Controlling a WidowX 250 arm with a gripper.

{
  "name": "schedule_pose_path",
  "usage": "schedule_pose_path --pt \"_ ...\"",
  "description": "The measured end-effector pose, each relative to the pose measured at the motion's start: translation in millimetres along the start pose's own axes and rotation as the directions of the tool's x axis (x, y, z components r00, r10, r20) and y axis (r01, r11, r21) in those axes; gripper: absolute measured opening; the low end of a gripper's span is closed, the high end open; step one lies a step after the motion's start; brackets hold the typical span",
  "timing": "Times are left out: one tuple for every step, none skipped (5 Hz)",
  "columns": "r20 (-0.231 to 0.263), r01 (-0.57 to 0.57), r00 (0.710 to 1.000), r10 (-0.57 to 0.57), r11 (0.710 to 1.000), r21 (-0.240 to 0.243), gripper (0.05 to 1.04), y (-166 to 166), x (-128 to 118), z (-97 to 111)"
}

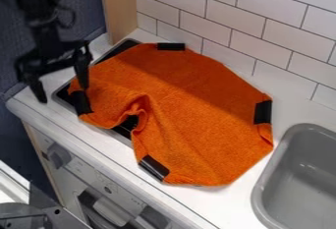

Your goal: Fold the cloth from left to right

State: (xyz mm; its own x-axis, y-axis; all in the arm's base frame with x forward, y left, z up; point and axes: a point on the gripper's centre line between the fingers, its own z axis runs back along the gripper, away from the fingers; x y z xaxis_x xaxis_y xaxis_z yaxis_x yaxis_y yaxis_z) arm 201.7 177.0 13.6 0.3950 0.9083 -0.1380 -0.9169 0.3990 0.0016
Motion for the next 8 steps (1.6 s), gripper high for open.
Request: schedule_pose_path --pt "-0.018 -0.017 1.0 0.018 0.999 0.046 0.999 -1.8 -0.1 -16.3" --pt "-0.008 -0.018 1.0 0.019 0.995 0.093 0.999 -7.7 3.6 -28.5" --pt "-0.045 0.027 0.999 -0.025 0.999 0.036 0.958 -13.4 -3.6 -32.2" --pt "-0.074 0.052 0.996 -0.051 0.999 0.012 0.671 -16.9 -6.6 -34.7" --pt "-0.09 0.052 0.995 -0.051 0.999 0.015 0.394 -18.2 -5.4 -34.9" --pt "-0.114 0.07 0.991 -0.066 0.997 0.035 0.164 -16.1 -6.9 -34.0" --pt "-0.132 0.098 0.987 -0.092 0.994 0.041 0.064 -17.6 -10.5 -32.1" --pt "-0.099 0.139 0.986 -0.136 0.99 0.025 0.052 -27.9 -15.4 -9.4"
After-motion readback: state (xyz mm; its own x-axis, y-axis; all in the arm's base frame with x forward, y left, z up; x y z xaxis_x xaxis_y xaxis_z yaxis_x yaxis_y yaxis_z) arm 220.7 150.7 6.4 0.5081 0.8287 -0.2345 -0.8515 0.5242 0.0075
